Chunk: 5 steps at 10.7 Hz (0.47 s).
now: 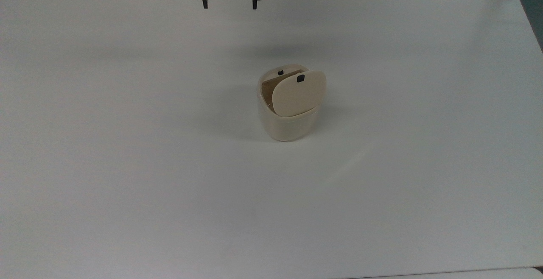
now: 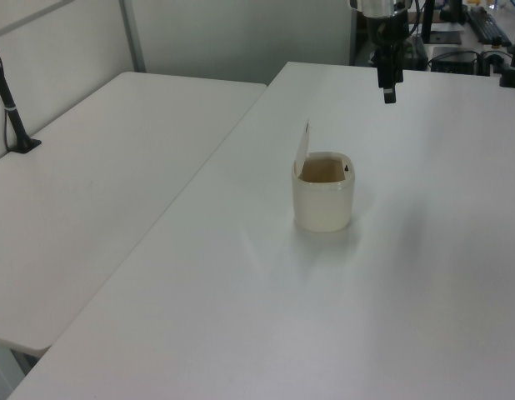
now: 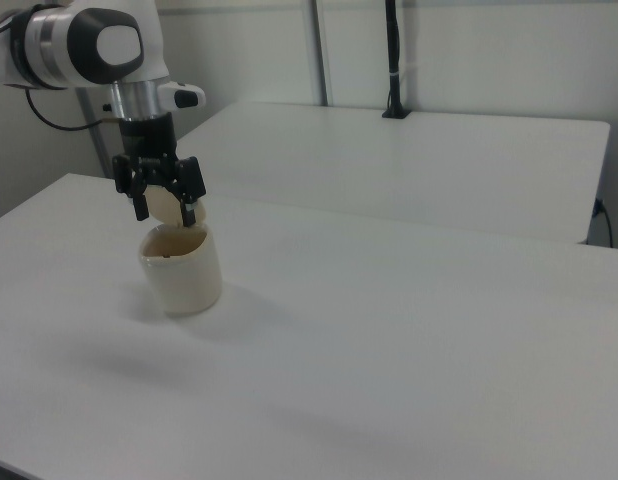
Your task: Open the trash bin
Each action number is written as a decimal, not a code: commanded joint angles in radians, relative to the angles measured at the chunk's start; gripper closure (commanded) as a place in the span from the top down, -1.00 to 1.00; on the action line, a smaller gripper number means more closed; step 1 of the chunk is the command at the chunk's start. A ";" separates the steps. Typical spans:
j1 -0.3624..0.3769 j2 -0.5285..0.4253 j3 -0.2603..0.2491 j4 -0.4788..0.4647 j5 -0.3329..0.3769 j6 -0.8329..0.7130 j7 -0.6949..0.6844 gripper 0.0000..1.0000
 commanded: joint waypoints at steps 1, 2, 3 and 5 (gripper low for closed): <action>0.003 -0.019 -0.004 -0.003 -0.003 -0.029 0.013 1.00; 0.003 -0.017 -0.004 -0.003 -0.003 -0.029 0.013 1.00; 0.003 -0.017 -0.003 -0.003 -0.003 -0.030 0.015 1.00; 0.005 -0.017 -0.003 -0.004 -0.003 -0.044 0.016 1.00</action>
